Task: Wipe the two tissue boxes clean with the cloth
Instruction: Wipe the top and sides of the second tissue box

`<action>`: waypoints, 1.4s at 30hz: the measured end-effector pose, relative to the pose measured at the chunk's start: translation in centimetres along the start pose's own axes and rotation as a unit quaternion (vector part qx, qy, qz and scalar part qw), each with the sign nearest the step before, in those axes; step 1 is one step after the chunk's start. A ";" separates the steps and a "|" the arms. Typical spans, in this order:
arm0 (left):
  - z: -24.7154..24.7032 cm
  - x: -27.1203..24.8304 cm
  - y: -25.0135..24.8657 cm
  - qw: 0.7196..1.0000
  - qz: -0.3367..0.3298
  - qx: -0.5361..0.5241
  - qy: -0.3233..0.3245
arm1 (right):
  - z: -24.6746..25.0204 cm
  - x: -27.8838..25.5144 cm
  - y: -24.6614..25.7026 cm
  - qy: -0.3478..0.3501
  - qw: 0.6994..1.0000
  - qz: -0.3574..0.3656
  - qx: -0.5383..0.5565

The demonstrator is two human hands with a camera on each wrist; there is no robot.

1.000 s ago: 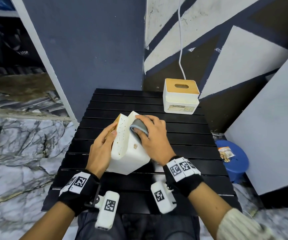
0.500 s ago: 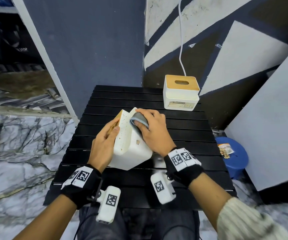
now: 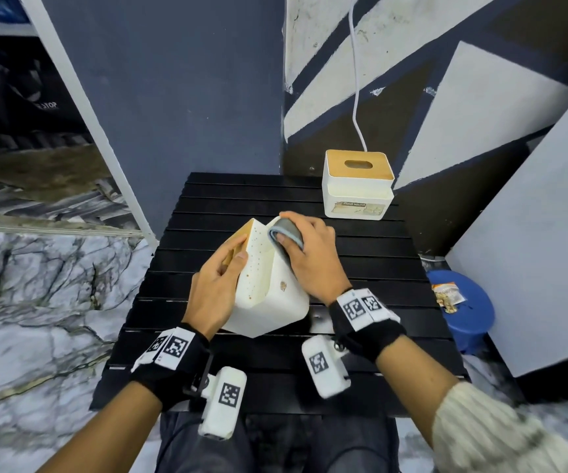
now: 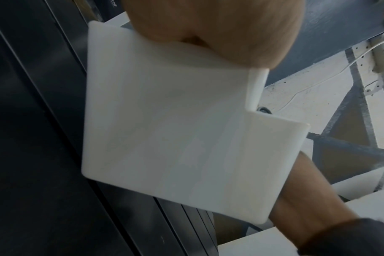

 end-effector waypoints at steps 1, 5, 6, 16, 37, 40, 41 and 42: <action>-0.1 0.1 -0.1 1.000 -0.001 0.001 -0.003 | 0.0 0.8 -0.3 0.003 1.000 -0.007 -0.002; -0.3 0.3 -0.3 1.000 0.004 0.002 -0.007 | 0.0 2.1 -1.4 0.005 1.000 -0.016 -0.004; -0.3 0.4 -0.4 1.000 0.006 0.006 -0.009 | 0.2 1.8 -1.5 0.003 1.000 -0.019 0.001; 0.1 0.3 0.0 1.000 0.013 -0.002 -0.007 | -0.3 -0.2 -0.4 -0.004 0.999 0.034 -0.001; -0.8 0.6 -0.3 0.989 -0.041 0.110 0.086 | 2.9 3.9 -4.1 0.172 0.971 -0.100 0.130; -1.6 0.4 -0.5 0.983 -0.063 0.142 0.094 | 2.7 3.5 -5.8 0.183 0.942 -0.165 0.228; -1.9 0.5 -0.4 0.980 -0.073 0.156 0.095 | 2.5 3.4 -6.6 0.175 0.935 -0.182 0.248; -2.1 0.5 -0.4 0.977 -0.083 0.173 0.095 | 2.4 3.1 -7.2 0.162 0.932 -0.195 0.257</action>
Point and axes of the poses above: each hand's wrist, its own x-axis towards the middle knuckle, its own z-axis out of the back of the hand, y = z × x, the point moved 5 cm from there along x, towards the middle knuckle, and after that the axes turned 1 degree about y, right-handed, at the moved point
